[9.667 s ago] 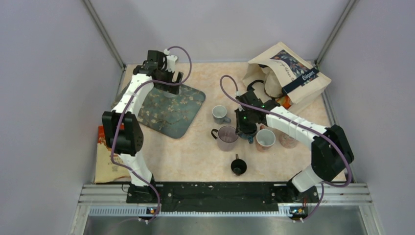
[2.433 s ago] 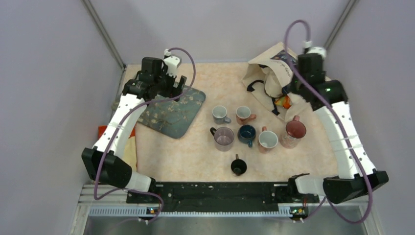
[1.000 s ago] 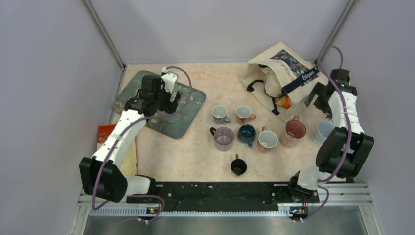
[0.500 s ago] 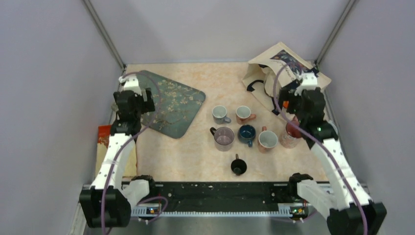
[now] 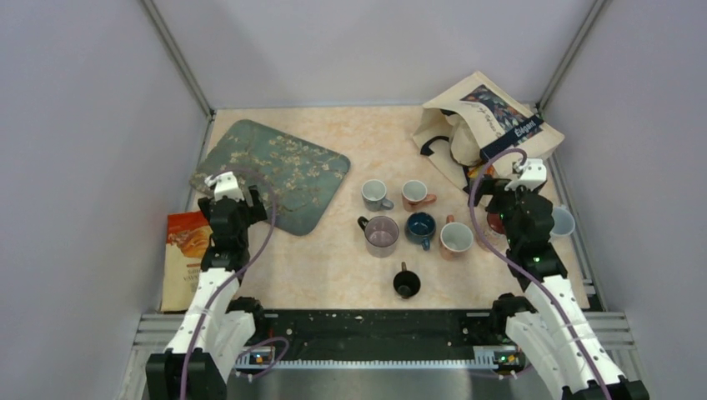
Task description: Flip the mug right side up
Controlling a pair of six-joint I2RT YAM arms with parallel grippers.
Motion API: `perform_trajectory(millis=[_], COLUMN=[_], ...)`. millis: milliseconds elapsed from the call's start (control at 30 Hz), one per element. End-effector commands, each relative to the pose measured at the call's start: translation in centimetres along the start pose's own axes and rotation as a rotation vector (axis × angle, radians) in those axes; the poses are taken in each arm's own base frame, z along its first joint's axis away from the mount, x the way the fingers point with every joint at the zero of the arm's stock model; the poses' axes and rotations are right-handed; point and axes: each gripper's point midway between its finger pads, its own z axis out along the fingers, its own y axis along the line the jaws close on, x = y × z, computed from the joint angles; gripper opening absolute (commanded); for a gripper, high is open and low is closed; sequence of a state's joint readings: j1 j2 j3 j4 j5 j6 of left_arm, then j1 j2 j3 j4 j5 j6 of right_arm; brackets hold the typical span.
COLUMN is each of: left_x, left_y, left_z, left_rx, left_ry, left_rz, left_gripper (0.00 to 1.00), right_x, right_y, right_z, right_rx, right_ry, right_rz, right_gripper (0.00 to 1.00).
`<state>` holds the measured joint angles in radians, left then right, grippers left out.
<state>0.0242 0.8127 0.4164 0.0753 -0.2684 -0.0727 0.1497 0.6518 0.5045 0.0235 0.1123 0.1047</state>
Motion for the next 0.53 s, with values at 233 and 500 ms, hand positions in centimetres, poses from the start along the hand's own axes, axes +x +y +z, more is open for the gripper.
perform_trajectory(millis=[233, 500], left_x=[-2.1, -1.8], left_y=[0.5, -0.1], left_z=[-0.5, -0.6], left_rx=[0.001, 0.042], left_ry=[-0.108, -0.095], left_rz=[0.001, 0.03], left_gripper=[0.99, 0.99], right_x=[1.1, 1.3], right_y=[-1.8, -1.8], right_z=[-0.6, -0.4], right_rx=[0.104, 0.107], right_ry=[-0.042, -0.023], right_rz=[0.07, 0.064], right_gripper=[0.98, 0.98])
